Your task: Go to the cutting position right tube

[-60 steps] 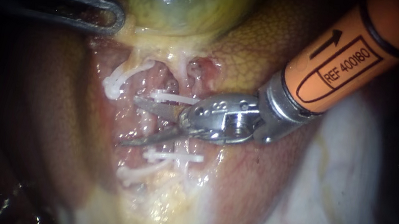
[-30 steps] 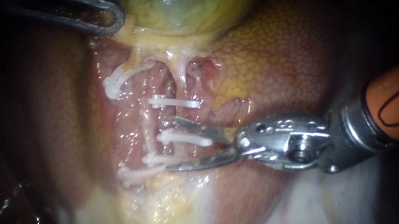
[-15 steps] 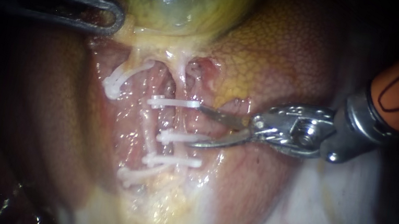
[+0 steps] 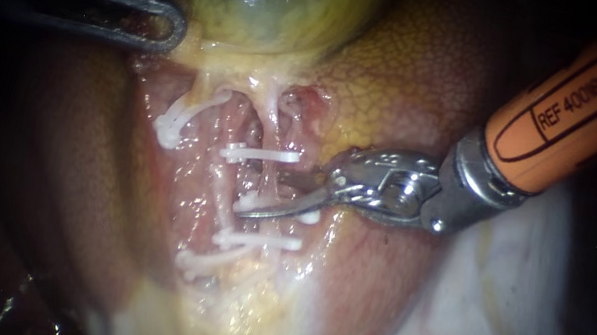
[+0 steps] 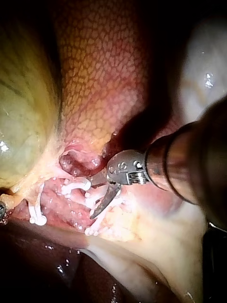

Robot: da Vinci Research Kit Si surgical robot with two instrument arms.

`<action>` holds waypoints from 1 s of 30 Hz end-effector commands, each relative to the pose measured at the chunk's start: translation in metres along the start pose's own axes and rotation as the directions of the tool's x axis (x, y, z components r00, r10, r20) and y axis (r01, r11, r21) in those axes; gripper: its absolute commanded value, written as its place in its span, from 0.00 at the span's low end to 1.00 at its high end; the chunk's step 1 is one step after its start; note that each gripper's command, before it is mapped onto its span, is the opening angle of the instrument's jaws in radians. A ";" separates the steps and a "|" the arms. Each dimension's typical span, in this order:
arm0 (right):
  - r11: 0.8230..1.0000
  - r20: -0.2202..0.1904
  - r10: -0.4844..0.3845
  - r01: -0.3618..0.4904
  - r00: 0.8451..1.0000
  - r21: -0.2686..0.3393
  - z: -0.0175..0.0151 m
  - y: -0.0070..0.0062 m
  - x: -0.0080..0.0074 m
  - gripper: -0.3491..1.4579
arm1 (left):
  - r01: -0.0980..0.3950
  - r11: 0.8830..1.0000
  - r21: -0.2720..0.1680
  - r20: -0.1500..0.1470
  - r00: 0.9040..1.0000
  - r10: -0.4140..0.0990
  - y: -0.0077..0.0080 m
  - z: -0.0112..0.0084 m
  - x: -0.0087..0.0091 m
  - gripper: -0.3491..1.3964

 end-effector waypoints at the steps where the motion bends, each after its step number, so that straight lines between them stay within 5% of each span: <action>1: 1.000 -0.013 -0.018 0.018 1.000 0.012 0.0002 0.0002 0.0002 0.60 | 0.000 1.000 -0.001 0.000 1.000 0.000 0.0000 0.0000 0.0000 0.00; 11: 0.977 -0.166 -0.106 0.134 0.980 0.167 0.0023 0.0020 0.0013 0.59 | 0.000 1.000 -0.001 0.001 1.000 0.000 0.0000 0.0001 0.0000 0.00; 22: 0.958 -0.171 -0.148 0.184 0.974 0.218 0.0038 0.0019 0.0018 0.66 | 0.000 1.000 -0.002 0.001 1.000 0.000 -0.0001 0.0002 -0.0001 0.00; 30: 0.953 -0.184 -0.156 0.197 0.970 0.229 0.0024 -0.0005 0.0037 0.70 | 0.000 1.000 -0.001 0.001 1.000 0.000 0.0000 0.0001 0.0000 0.00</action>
